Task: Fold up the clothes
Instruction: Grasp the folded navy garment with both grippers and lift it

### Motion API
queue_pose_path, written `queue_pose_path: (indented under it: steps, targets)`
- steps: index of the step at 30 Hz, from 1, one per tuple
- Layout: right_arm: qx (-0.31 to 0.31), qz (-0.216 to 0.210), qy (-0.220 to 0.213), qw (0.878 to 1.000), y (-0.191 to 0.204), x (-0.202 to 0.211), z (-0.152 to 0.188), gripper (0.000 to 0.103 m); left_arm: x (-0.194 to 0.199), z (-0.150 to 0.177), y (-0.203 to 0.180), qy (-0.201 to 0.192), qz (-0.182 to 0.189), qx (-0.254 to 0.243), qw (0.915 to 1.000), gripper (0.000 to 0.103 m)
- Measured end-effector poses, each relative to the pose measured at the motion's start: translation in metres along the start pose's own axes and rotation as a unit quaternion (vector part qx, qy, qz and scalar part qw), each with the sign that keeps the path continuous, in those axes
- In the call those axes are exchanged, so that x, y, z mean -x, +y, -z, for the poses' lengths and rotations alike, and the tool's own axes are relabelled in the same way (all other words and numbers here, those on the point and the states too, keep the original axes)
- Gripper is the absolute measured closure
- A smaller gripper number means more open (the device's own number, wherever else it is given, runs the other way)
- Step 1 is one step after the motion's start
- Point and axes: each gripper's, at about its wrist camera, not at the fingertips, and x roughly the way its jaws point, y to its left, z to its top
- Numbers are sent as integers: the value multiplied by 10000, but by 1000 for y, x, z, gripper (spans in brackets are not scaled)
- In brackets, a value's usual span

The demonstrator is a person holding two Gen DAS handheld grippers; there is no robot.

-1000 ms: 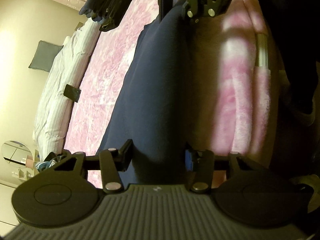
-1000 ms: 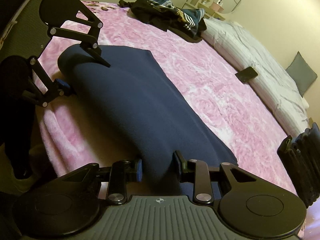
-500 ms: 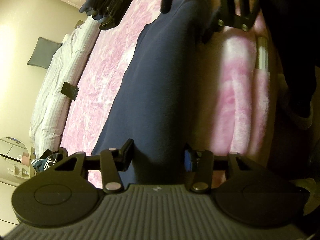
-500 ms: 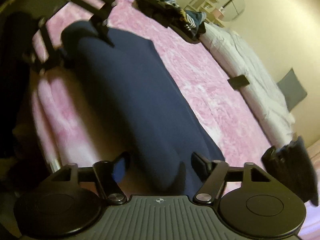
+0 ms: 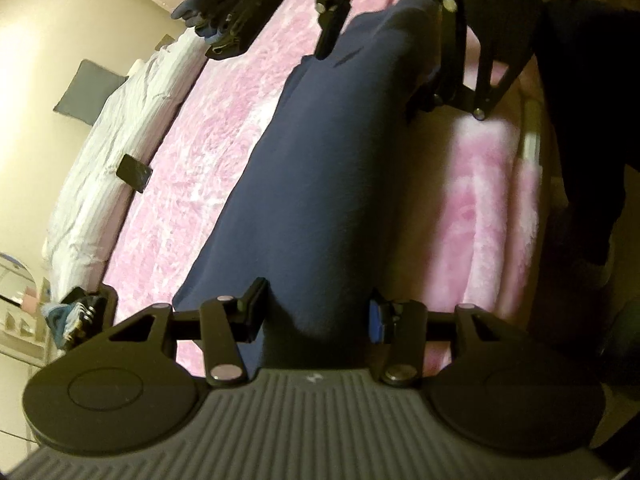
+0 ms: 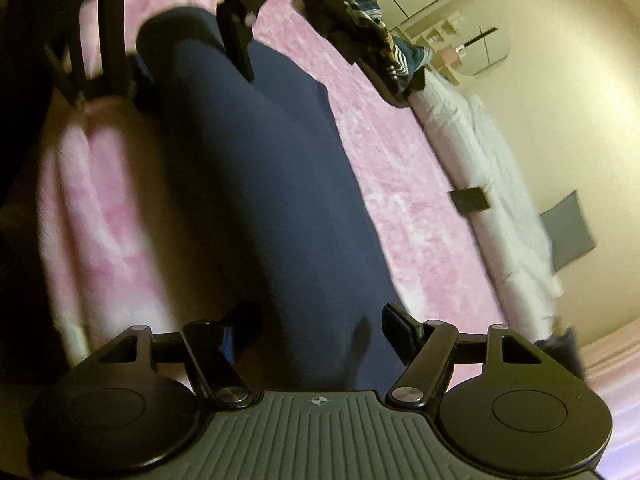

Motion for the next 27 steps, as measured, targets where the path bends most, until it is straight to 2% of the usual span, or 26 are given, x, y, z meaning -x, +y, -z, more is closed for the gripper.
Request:
queue_pose_path:
  steps: [2, 3, 5, 8, 12, 15, 18, 22, 25, 27]
  targets:
    - [236, 65, 54, 9997, 3, -5, 3, 46, 1, 2, 5, -54, 73, 126, 9999, 59]
    - [354, 97, 82, 9993, 5, -7, 4, 48, 1, 3, 6, -76, 100, 165, 9998, 59]
    - [530, 95, 82, 9985, 8, -10, 9, 61, 2, 4, 8, -110, 147, 223, 9996, 59]
    - [473, 9, -25, 9989, 5, -13, 16, 73, 1, 5, 15, -150, 309, 350, 9988, 60]
    - [114, -326, -315, 9989, -17, -15, 24, 77, 0, 5, 47, -165, 885, 851, 9923, 66]
    - [-160, -603, -417, 9972, -41, -18, 21, 78, -1, -2, 67, -123, 1184, 742, 9901, 70]
    - [-362, -879, -344, 9949, -72, -14, 11, 79, 6, -17, 87, -25, 1376, 609, 9886, 71]
    - [-561, -1244, -149, 9905, -121, 9, -2, 80, 23, -51, 127, 229, 1654, 658, 9838, 72]
    - [-697, -1624, 119, 9842, -166, 41, -7, 80, 47, -90, 157, 332, 1945, 626, 9783, 72]
    - [-781, -1632, 241, 9832, -196, 65, 2, 80, 65, -121, 174, 342, 2162, 524, 9743, 72]
